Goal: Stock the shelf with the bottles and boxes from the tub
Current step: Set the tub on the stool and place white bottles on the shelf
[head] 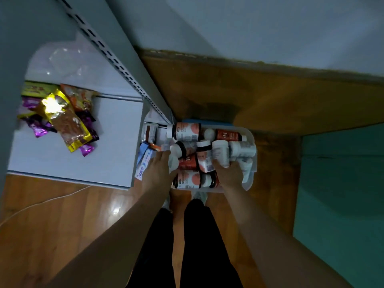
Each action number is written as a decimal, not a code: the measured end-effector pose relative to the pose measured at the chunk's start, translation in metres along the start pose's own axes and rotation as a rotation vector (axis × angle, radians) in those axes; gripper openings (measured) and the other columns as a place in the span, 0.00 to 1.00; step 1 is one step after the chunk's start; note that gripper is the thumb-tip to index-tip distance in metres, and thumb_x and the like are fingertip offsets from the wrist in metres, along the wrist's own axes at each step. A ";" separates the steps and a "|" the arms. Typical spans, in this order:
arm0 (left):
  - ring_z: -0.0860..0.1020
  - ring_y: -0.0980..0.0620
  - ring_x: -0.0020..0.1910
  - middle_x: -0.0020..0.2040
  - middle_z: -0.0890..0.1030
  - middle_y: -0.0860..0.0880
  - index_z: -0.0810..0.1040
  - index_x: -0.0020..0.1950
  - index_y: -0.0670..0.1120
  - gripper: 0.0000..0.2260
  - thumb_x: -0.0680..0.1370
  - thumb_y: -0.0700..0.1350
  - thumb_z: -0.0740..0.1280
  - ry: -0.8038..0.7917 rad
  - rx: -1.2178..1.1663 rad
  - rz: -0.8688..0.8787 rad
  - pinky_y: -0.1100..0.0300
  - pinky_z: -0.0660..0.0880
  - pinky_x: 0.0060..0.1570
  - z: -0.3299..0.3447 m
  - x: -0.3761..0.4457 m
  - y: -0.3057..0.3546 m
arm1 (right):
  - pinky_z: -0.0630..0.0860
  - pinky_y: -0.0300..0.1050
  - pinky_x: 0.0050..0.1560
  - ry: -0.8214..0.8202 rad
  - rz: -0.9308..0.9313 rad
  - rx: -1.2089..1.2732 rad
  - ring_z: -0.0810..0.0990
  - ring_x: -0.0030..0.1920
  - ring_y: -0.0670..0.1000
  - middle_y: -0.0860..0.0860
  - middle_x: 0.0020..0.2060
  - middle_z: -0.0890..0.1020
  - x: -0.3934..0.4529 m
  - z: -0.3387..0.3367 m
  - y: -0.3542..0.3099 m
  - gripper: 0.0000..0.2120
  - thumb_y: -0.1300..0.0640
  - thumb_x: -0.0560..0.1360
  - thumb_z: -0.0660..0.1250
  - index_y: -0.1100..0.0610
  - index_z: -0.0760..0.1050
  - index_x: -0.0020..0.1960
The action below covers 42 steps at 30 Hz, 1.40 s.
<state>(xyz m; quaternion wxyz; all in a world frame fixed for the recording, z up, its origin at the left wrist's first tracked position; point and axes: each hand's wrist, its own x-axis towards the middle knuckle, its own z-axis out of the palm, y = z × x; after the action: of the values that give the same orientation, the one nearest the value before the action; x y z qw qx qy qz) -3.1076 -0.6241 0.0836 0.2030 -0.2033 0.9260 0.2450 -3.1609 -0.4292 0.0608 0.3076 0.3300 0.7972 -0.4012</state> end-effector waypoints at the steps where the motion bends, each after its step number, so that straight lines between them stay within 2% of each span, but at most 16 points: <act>1: 0.74 0.44 0.62 0.64 0.75 0.47 0.70 0.69 0.49 0.25 0.75 0.51 0.72 0.041 -0.023 -0.026 0.47 0.75 0.53 -0.007 -0.005 0.001 | 0.65 0.41 0.52 0.006 -0.031 0.004 0.77 0.62 0.58 0.56 0.60 0.80 -0.004 -0.002 -0.001 0.27 0.43 0.75 0.71 0.60 0.73 0.65; 5: 0.77 0.45 0.58 0.62 0.78 0.50 0.70 0.69 0.52 0.26 0.74 0.59 0.72 0.163 -0.160 -0.141 0.49 0.76 0.52 -0.036 -0.034 0.001 | 0.69 0.43 0.54 0.001 -0.151 -0.007 0.78 0.60 0.58 0.56 0.57 0.82 -0.023 -0.007 -0.004 0.24 0.44 0.75 0.70 0.60 0.75 0.62; 9: 0.79 0.49 0.49 0.52 0.80 0.52 0.74 0.59 0.53 0.20 0.71 0.58 0.74 0.254 -0.474 -0.251 0.53 0.78 0.48 -0.061 -0.069 -0.008 | 0.72 0.48 0.62 -0.047 -0.280 -0.004 0.77 0.62 0.56 0.53 0.61 0.80 -0.053 -0.013 -0.017 0.25 0.44 0.76 0.69 0.54 0.72 0.69; 14: 0.77 0.53 0.39 0.40 0.79 0.53 0.76 0.47 0.47 0.15 0.72 0.55 0.74 0.354 -0.648 -0.385 0.63 0.70 0.34 -0.093 -0.119 -0.030 | 0.75 0.49 0.52 -0.210 -0.323 0.044 0.80 0.55 0.53 0.50 0.57 0.81 -0.104 -0.011 -0.025 0.24 0.44 0.75 0.71 0.51 0.71 0.67; 17: 0.79 0.48 0.35 0.32 0.78 0.50 0.77 0.37 0.43 0.15 0.73 0.53 0.74 0.336 -0.760 -0.465 0.57 0.72 0.33 -0.100 -0.144 -0.051 | 0.77 0.52 0.49 -0.278 -0.338 0.058 0.80 0.48 0.50 0.51 0.54 0.81 -0.136 -0.003 -0.027 0.23 0.49 0.75 0.72 0.51 0.69 0.66; 20: 0.82 0.46 0.44 0.42 0.82 0.45 0.79 0.46 0.40 0.13 0.75 0.50 0.74 0.307 -1.161 -0.560 0.56 0.80 0.38 -0.111 -0.184 -0.080 | 0.74 0.49 0.49 -0.322 -0.345 0.077 0.78 0.50 0.52 0.53 0.56 0.80 -0.183 0.015 -0.024 0.25 0.53 0.75 0.72 0.55 0.68 0.69; 22: 0.82 0.47 0.47 0.47 0.82 0.43 0.78 0.52 0.38 0.15 0.76 0.50 0.72 0.279 -1.390 -0.586 0.56 0.79 0.41 -0.118 -0.213 -0.103 | 0.76 0.50 0.50 -0.343 -0.350 0.070 0.79 0.51 0.54 0.54 0.57 0.79 -0.217 0.033 -0.018 0.25 0.53 0.74 0.73 0.56 0.69 0.68; 25: 0.81 0.47 0.50 0.52 0.82 0.43 0.77 0.59 0.40 0.15 0.78 0.48 0.69 0.299 -1.657 -0.553 0.56 0.77 0.47 -0.131 -0.261 -0.140 | 0.76 0.41 0.43 -0.425 -0.390 0.107 0.79 0.46 0.47 0.50 0.52 0.78 -0.277 0.064 -0.009 0.22 0.53 0.74 0.74 0.53 0.69 0.65; 27: 0.80 0.48 0.52 0.54 0.80 0.44 0.75 0.61 0.40 0.12 0.80 0.45 0.65 0.349 -1.794 -0.509 0.56 0.77 0.51 -0.145 -0.296 -0.163 | 0.79 0.44 0.49 -0.549 -0.416 0.119 0.80 0.50 0.47 0.48 0.56 0.80 -0.316 0.090 -0.002 0.25 0.53 0.74 0.74 0.49 0.69 0.67; 29: 0.79 0.48 0.50 0.51 0.79 0.43 0.76 0.58 0.39 0.08 0.81 0.41 0.63 0.400 -1.883 -0.464 0.56 0.76 0.54 -0.160 -0.334 -0.187 | 0.79 0.54 0.58 -0.644 -0.454 0.105 0.82 0.54 0.51 0.50 0.57 0.81 -0.357 0.116 0.000 0.27 0.53 0.73 0.74 0.49 0.70 0.69; 30: 0.79 0.48 0.50 0.50 0.79 0.42 0.77 0.54 0.38 0.06 0.81 0.40 0.63 0.419 -1.907 -0.437 0.55 0.75 0.56 -0.167 -0.351 -0.200 | 0.79 0.55 0.59 -0.688 -0.470 0.108 0.82 0.54 0.52 0.50 0.56 0.81 -0.377 0.129 -0.001 0.26 0.54 0.73 0.74 0.50 0.71 0.68; 33: 0.76 0.44 0.57 0.56 0.78 0.40 0.77 0.51 0.39 0.05 0.80 0.39 0.63 0.459 -1.950 -0.355 0.51 0.70 0.65 -0.180 -0.396 -0.242 | 0.78 0.50 0.57 -0.832 -0.496 0.146 0.83 0.52 0.50 0.51 0.54 0.83 -0.434 0.166 -0.010 0.21 0.62 0.73 0.73 0.51 0.72 0.63; 35: 0.74 0.44 0.57 0.56 0.76 0.40 0.76 0.55 0.39 0.08 0.79 0.40 0.65 0.512 -1.968 -0.304 0.53 0.70 0.61 -0.191 -0.420 -0.267 | 0.79 0.46 0.52 -0.907 -0.522 0.178 0.83 0.51 0.50 0.52 0.53 0.83 -0.471 0.185 -0.021 0.19 0.66 0.73 0.72 0.50 0.73 0.58; 38: 0.75 0.46 0.54 0.55 0.76 0.39 0.73 0.64 0.38 0.21 0.73 0.43 0.69 0.611 -2.008 -0.223 0.58 0.73 0.51 -0.213 -0.448 -0.297 | 0.79 0.43 0.49 -0.993 -0.597 0.209 0.83 0.54 0.51 0.54 0.55 0.82 -0.520 0.210 -0.040 0.21 0.66 0.72 0.73 0.54 0.72 0.61; 39: 0.76 0.47 0.52 0.54 0.76 0.39 0.73 0.64 0.37 0.22 0.72 0.43 0.71 0.648 -2.015 -0.196 0.60 0.74 0.48 -0.221 -0.455 -0.305 | 0.79 0.43 0.50 -1.023 -0.622 0.218 0.83 0.54 0.51 0.54 0.55 0.82 -0.536 0.217 -0.048 0.22 0.65 0.72 0.74 0.55 0.72 0.62; 42: 0.78 0.51 0.44 0.48 0.80 0.43 0.75 0.60 0.41 0.17 0.73 0.43 0.70 0.735 -2.008 -0.132 0.63 0.76 0.39 -0.247 -0.469 -0.328 | 0.77 0.45 0.56 -1.095 -0.732 0.178 0.82 0.58 0.52 0.53 0.56 0.83 -0.576 0.238 -0.072 0.21 0.60 0.69 0.76 0.53 0.75 0.59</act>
<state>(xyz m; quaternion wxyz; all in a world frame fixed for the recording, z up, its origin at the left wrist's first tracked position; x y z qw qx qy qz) -2.6275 -0.8881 0.3817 -0.3356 -0.3883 0.2919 0.8071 -2.8218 -0.8236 0.4111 0.4835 -0.1894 0.5503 -0.6539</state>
